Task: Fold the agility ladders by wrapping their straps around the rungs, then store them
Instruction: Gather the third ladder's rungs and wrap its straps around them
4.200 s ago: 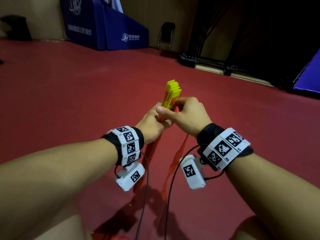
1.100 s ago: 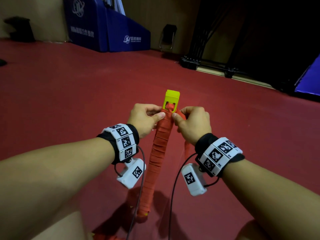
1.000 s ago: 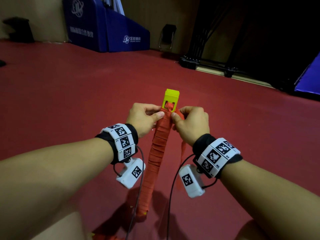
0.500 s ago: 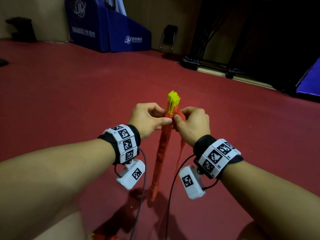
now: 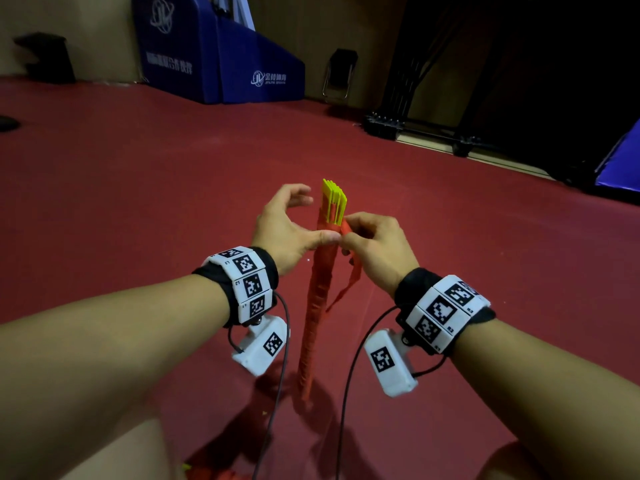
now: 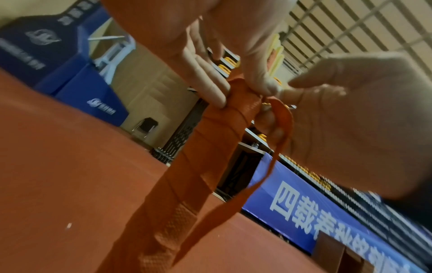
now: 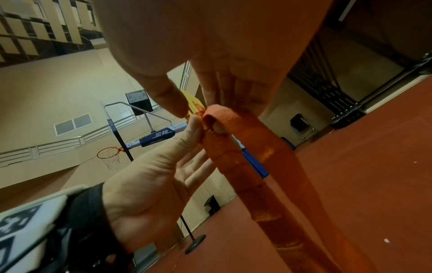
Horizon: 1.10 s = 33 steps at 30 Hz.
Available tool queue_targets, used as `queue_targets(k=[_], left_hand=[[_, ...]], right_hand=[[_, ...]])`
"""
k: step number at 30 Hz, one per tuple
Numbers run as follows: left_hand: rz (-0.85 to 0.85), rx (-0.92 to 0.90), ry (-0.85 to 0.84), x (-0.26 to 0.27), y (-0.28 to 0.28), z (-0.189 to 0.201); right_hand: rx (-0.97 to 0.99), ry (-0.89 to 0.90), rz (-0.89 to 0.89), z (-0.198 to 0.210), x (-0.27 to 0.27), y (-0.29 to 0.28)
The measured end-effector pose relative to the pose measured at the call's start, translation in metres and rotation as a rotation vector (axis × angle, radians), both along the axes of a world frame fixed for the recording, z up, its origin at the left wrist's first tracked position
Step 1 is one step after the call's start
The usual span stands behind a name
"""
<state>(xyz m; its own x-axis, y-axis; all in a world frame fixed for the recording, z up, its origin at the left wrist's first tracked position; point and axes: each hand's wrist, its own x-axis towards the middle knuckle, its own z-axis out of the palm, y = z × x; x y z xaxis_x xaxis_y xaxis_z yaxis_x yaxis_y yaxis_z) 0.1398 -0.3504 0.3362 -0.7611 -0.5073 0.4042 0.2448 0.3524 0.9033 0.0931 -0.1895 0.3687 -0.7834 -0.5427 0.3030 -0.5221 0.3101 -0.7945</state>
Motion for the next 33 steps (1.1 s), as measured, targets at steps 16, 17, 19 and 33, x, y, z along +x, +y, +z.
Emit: queue_targets(k=[16,17,19,33], left_hand=[[-0.176,-0.021,-0.129,-0.005,0.000,-0.010],[-0.172,-0.024,-0.140,-0.006,0.000,-0.011],[-0.171,-0.015,-0.153,-0.007,0.000,-0.011],[-0.235,-0.076,-0.218,-0.012,0.006,-0.021]], right_hand=[[0.256,0.290,-0.080,-0.014,-0.010,-0.001],[0.264,0.288,-0.107,-0.015,-0.012,-0.001],[0.275,0.268,-0.146,-0.018,-0.014,-0.002],[0.364,0.142,-0.310,-0.022,-0.018,0.000]])
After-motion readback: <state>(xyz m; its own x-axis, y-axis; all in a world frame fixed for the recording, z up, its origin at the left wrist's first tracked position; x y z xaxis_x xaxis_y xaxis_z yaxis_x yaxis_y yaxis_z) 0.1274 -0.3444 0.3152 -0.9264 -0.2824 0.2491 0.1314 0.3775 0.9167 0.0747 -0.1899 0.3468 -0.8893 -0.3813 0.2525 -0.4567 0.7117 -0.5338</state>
